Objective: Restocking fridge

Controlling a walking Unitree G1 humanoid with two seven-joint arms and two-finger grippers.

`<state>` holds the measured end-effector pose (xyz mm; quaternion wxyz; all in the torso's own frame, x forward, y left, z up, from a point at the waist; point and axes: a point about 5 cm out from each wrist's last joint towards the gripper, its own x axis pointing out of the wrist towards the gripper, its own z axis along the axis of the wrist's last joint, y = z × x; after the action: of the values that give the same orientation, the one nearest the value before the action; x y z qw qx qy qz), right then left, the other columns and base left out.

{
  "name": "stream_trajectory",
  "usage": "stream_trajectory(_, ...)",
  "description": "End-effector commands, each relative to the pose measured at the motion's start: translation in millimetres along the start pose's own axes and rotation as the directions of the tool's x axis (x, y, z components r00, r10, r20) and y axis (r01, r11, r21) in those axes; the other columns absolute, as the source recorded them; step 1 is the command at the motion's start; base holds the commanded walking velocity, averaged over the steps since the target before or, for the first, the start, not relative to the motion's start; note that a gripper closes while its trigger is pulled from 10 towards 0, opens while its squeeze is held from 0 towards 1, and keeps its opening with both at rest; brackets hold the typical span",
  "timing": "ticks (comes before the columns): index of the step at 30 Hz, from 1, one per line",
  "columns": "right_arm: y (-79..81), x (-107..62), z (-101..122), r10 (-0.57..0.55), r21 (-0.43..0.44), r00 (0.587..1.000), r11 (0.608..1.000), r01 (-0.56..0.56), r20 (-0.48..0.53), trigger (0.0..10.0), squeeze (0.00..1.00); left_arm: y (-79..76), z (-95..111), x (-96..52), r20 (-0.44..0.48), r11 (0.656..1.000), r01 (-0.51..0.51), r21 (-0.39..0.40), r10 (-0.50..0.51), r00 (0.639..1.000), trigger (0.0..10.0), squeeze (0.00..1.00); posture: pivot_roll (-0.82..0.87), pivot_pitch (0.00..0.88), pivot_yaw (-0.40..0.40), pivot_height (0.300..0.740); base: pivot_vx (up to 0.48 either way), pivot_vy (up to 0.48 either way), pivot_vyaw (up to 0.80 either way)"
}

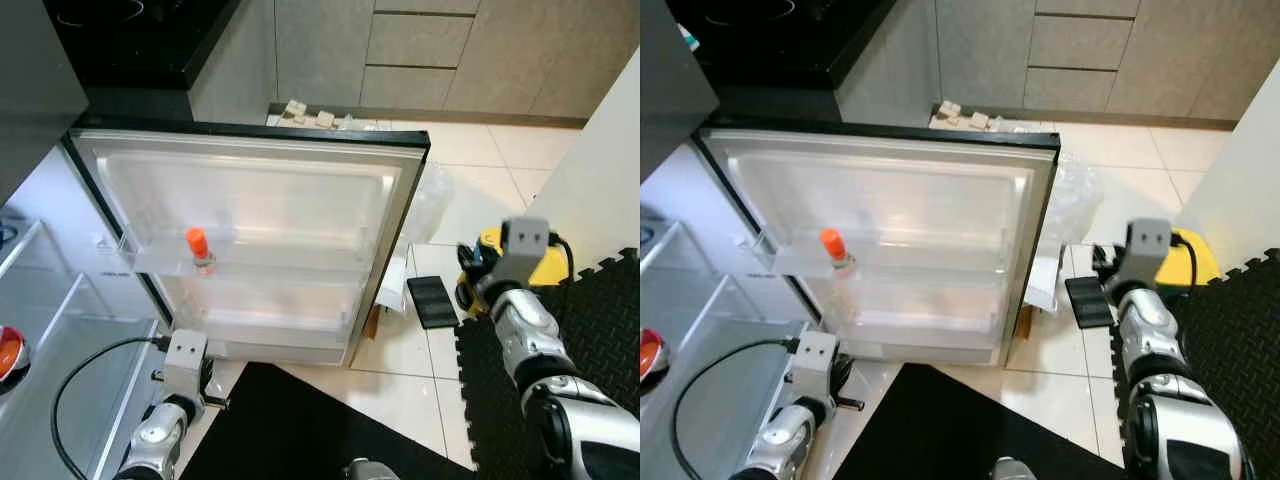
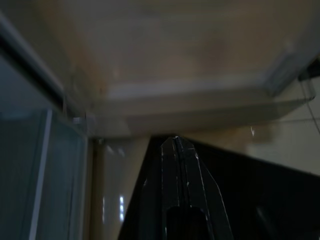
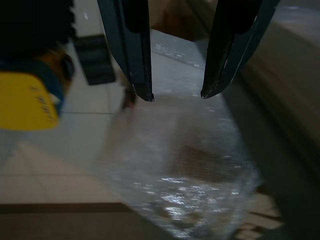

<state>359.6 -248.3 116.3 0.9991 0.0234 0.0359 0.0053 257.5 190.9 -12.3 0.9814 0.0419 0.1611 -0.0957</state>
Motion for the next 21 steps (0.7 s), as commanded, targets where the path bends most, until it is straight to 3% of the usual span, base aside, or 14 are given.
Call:
stream_trajectory(1, 5.4, 3.6, 2.4, 0.031, -0.026, 0.999, 0.999, -0.031, -0.018, 10.0, 0.00, -14.6, 1.7, -1.6, 0.050, 0.999, 0.035, 0.019, -0.036, 0.998, 10.0, 0.00, -0.14, 0.129, 0.011, 0.725, 0.000, 0.000, 0.00)
stream_trajectory(2, 5.4, 3.6, 2.4, 0.031, -0.026, 0.999, 0.999, -0.031, -0.018, 10.0, 0.00, -14.6, 1.7, -1.6, 0.050, 0.999, 0.035, 0.019, -0.036, 0.998, 10.0, 0.00, -0.14, 0.129, 0.011, 0.725, 0.000, 0.000, 0.00)
stream_trajectory(3, 0.9, 7.3, 11.4, -0.004, -0.051, 1.000, 0.999, 0.003, -0.017, 10.0, 0.00, -26.6, 10.6, -3.9, 0.122, 0.996, 0.061, 0.058, -0.068, 0.990, 10.0, 0.00, -0.13, 0.128, 0.004, 0.725, 0.000, 0.000, 0.00)
stream_trajectory(7, -4.4, 9.4, 17.6, -0.035, -0.073, 0.999, 0.997, 0.033, -0.025, 10.0, 0.00, -29.7, 17.6, -6.5, 0.165, 0.997, 0.055, 0.061, -0.064, 0.984, 10.0, 0.00, -0.13, 0.128, 0.002, 0.725, 0.000, 0.000, 0.00)
stream_trajectory(9, -6.0, 10.6, 21.1, -0.041, -0.077, 0.999, 0.996, 0.039, -0.024, 9.5, 0.00, -29.5, 20.1, -7.5, 0.178, 0.997, 0.051, 0.058, -0.060, 0.982, 10.0, 0.00, -0.13, 0.128, 0.002, 0.725, 0.000, 0.000, 0.00)
stream_trajectory(10, -7.6, 11.9, 25.2, -0.048, -0.080, 0.999, 0.996, 0.046, -0.023, 5.0, 0.00, -29.1, 22.3, -8.9, 0.190, 0.997, 0.049, 0.058, -0.059, 0.980, 10.0, 0.00, -0.12, 0.135, 0.001, 0.725, 0.000, 0.000, 0.00)
stream_trajectory(11, -7.6, 11.9, 25.2, -0.048, -0.080, 0.999, 0.996, 0.046, -0.023, 5.0, 0.00, -29.1, 22.3, -8.9, 0.190, 0.997, 0.049, 0.058, -0.059, 0.980, 10.0, 0.00, -0.12, 0.135, 0.001, 0.725, 0.000, 0.000, 0.00)
stream_trajectory(12, -9.3, 13.2, 29.3, -0.057, -0.086, 0.998, 0.995, 0.055, -0.022, 1.0, 0.00, -28.5, 23.2, -10.7, 0.195, 0.997, 0.047, 0.057, -0.057, 0.979, 10.0, 0.00, -0.12, 0.139, 0.003, 0.725, 0.000, 0.000, 0.00)
stream_trajectory(13, -10.8, 14.3, 33.3, -0.066, -0.091, 0.998, 0.994, 0.064, -0.019, 0.0, 0.00, -28.3, 23.4, -12.5, 0.198, 0.997, 0.048, 0.058, -0.058, 0.978, 10.0, 0.00, -0.12, 0.141, -0.001, 0.725, 0.000, 0.000, 0.00)
stream_trajectory(20, -13.4, 17.0, 42.2, -0.075, -0.106, 0.997, 0.992, 0.072, -0.021, 0.0, 0.00, -25.0, 22.2, -19.4, 0.192, 0.995, 0.072, 0.065, -0.084, 0.978, 10.0, 0.00, -0.10, 0.148, -0.011, 0.725, 0.000, 0.000, 0.00)
stream_trajectory(21, -12.1, 18.1, 44.2, -0.067, -0.112, 0.998, 0.992, 0.065, -0.020, 0.6, 0.00, -30.5, 24.3, -22.9, 0.209, 0.988, 0.135, 0.074, -0.148, 0.967, 10.0, 0.00, -0.10, 0.150, -0.014, 0.725, 0.000, 0.000, 0.00)
